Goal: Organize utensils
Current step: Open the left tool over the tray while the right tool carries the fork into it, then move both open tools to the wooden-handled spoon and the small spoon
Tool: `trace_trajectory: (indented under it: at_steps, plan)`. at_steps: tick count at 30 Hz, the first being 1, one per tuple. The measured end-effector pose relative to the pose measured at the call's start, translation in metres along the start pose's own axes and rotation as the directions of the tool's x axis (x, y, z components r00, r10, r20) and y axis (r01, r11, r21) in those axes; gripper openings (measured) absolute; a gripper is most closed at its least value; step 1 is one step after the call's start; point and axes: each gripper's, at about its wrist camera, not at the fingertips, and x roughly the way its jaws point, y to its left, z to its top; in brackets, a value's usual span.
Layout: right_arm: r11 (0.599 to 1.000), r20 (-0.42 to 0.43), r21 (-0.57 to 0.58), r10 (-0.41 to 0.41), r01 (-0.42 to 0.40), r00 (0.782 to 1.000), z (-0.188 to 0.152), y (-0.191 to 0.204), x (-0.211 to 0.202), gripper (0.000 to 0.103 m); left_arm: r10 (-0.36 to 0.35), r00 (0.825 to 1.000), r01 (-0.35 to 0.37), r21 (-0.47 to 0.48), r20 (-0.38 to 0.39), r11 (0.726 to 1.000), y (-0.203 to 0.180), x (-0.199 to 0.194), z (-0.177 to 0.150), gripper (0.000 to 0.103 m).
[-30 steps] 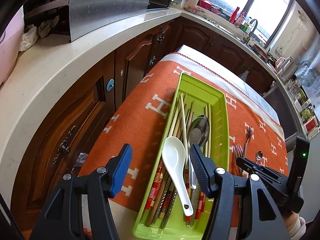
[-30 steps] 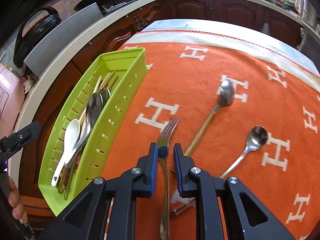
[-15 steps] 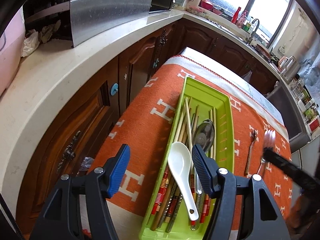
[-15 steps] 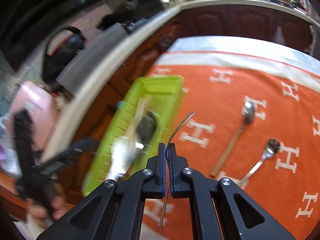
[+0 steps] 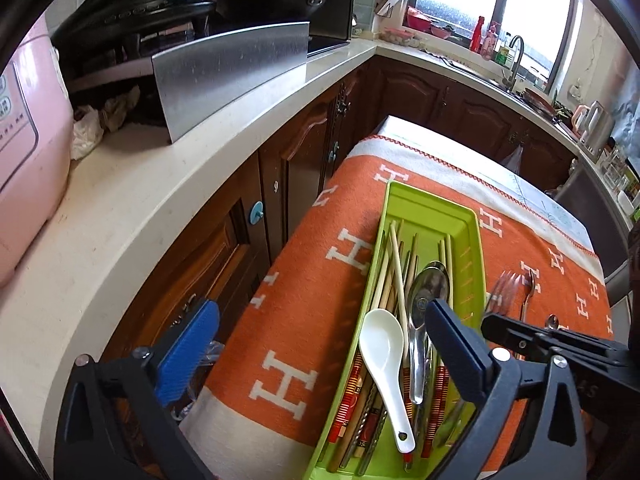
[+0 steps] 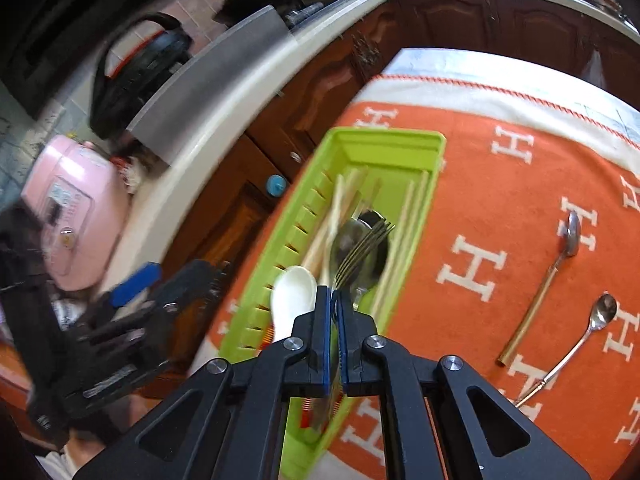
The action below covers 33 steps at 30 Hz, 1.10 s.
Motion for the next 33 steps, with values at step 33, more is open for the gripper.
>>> trace_trajectory:
  at_steps: [33]
  plan:
    - [0.928, 0.153, 0.352, -0.184, 0.120, 0.971, -0.082, -0.205, -0.113, 0.019, -0.242, 0.934, 0.318, 0.305, -0.264, 0.898, -0.201, 0.035, 0.000, 0.102]
